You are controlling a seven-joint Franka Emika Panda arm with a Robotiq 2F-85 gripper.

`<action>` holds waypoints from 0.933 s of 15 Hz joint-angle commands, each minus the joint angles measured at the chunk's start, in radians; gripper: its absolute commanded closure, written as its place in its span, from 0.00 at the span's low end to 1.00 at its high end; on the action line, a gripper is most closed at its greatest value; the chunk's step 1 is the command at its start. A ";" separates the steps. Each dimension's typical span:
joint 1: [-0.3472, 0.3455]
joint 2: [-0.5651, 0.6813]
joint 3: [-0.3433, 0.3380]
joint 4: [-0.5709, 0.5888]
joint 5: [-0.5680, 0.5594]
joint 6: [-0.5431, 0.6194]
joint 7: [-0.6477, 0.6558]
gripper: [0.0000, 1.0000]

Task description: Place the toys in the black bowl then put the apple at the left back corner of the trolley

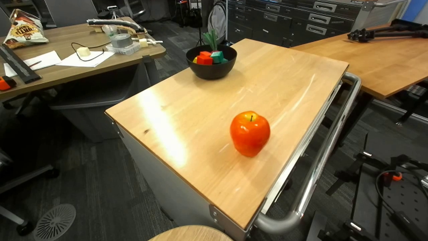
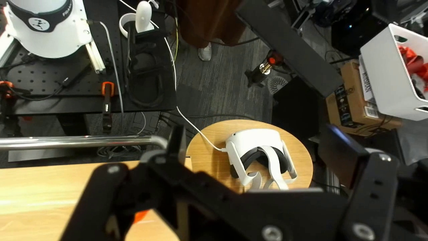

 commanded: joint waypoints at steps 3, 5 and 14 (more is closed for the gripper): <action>-0.001 -0.024 -0.013 -0.064 0.031 0.119 0.090 0.00; -0.004 -0.067 -0.021 -0.123 0.069 0.223 0.094 0.00; -0.126 -0.009 -0.020 -0.024 0.221 0.216 -0.235 0.00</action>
